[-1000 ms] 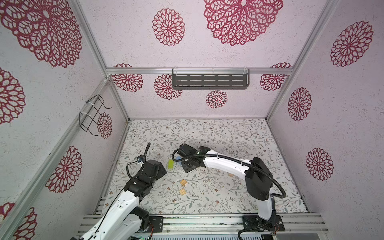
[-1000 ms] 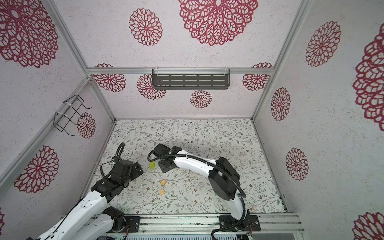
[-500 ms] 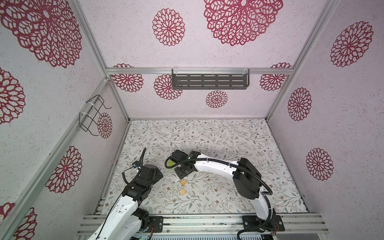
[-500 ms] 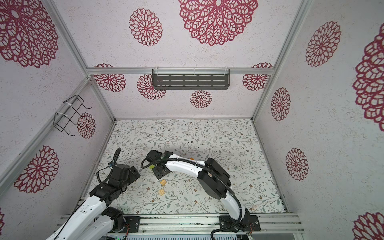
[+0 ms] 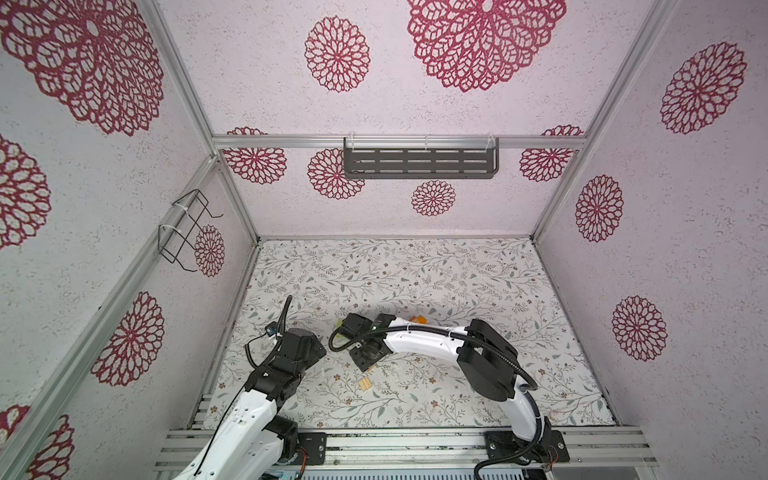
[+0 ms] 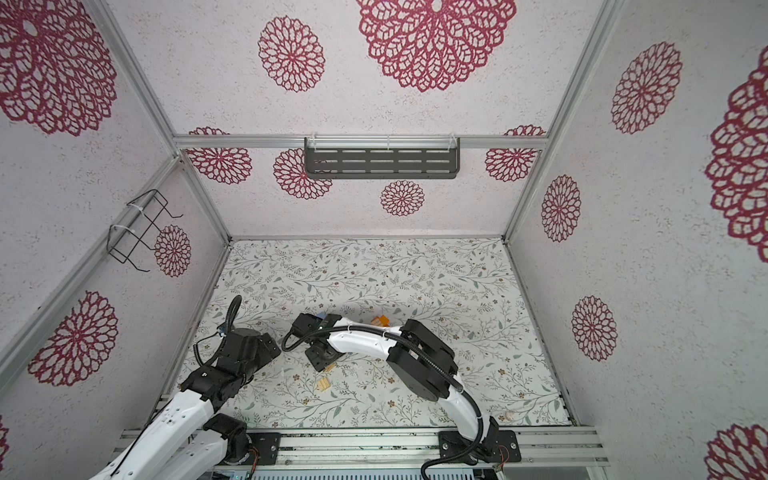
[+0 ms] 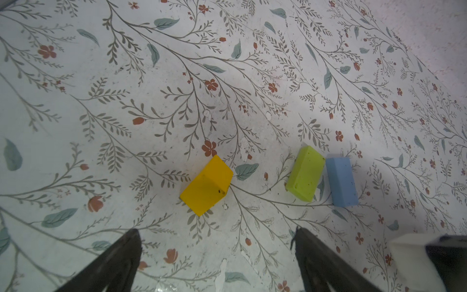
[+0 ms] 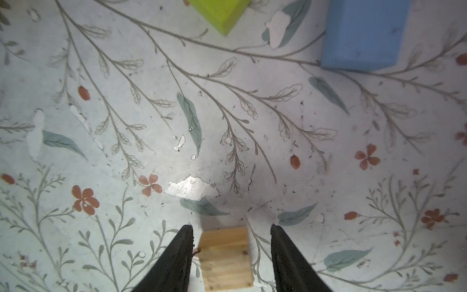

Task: Build the wood block tower
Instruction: 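Lower the right gripper and close it on the small wooden cube, then lift the small wooden cube and carry it toward the stack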

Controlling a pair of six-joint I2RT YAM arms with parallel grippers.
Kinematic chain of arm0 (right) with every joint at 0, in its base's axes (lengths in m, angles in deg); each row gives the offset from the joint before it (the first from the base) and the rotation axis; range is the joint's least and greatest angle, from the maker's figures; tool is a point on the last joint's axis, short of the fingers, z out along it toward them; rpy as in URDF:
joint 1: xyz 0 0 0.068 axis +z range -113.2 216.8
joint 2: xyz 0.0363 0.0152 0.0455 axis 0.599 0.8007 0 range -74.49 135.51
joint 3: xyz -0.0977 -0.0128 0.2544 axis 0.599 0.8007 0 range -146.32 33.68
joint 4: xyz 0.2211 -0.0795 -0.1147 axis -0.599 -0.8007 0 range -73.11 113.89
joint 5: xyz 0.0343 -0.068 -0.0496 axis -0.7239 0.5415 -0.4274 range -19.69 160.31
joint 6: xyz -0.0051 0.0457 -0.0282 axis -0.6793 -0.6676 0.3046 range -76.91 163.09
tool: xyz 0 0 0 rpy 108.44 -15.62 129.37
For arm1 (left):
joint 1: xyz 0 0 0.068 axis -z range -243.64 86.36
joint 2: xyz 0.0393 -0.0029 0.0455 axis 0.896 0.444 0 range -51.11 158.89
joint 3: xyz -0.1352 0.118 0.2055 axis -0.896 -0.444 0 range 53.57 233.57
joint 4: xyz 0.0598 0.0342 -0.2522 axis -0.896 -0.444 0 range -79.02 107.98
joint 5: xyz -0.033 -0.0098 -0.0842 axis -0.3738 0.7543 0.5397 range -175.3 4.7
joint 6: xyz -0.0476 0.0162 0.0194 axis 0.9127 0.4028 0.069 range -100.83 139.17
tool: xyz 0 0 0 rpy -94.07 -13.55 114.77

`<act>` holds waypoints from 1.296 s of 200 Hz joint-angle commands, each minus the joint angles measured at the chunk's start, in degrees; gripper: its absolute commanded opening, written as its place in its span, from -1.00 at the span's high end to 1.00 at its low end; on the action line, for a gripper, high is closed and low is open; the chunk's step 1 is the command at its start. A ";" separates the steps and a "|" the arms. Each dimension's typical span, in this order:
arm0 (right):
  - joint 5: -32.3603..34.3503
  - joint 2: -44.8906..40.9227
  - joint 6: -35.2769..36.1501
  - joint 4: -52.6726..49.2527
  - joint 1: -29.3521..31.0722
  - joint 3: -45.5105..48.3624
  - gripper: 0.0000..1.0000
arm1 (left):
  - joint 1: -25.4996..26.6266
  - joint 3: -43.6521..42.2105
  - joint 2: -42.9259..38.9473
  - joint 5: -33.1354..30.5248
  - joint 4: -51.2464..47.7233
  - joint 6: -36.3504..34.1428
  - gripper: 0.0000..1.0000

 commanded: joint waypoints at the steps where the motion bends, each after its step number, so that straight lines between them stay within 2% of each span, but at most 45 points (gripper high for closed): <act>1: 0.61 0.13 1.02 -0.60 0.40 -0.18 -0.06 | -0.71 -0.21 -0.28 0.32 1.15 -0.29 -0.95; 80: 2.02 -0.74 0.99 -1.84 0.57 0.02 0.00 | -0.79 -0.10 -0.15 0.89 0.98 -0.56 -0.95; 110: 2.28 -1.60 0.68 -1.93 0.75 1.38 -0.08 | -0.83 -0.24 0.10 1.48 1.50 -0.56 -0.95; 158: 2.76 -2.73 -0.54 -1.40 1.37 3.68 -0.08 | -0.88 -0.14 0.12 1.86 1.51 -0.66 -0.95; 214: 3.44 -4.50 -1.07 -1.97 1.37 4.58 0.06 | -0.88 -0.27 -0.15 1.93 1.42 -0.58 -0.95; 242: 3.92 -5.12 -1.03 -2.54 1.37 4.24 0.28 | -0.88 -0.09 -0.28 2.04 1.24 -0.56 -0.95; 259: 4.55 -5.96 -0.90 -3.28 1.37 3.73 0.32 | -0.92 0.08 -0.41 2.19 1.16 -0.69 -0.95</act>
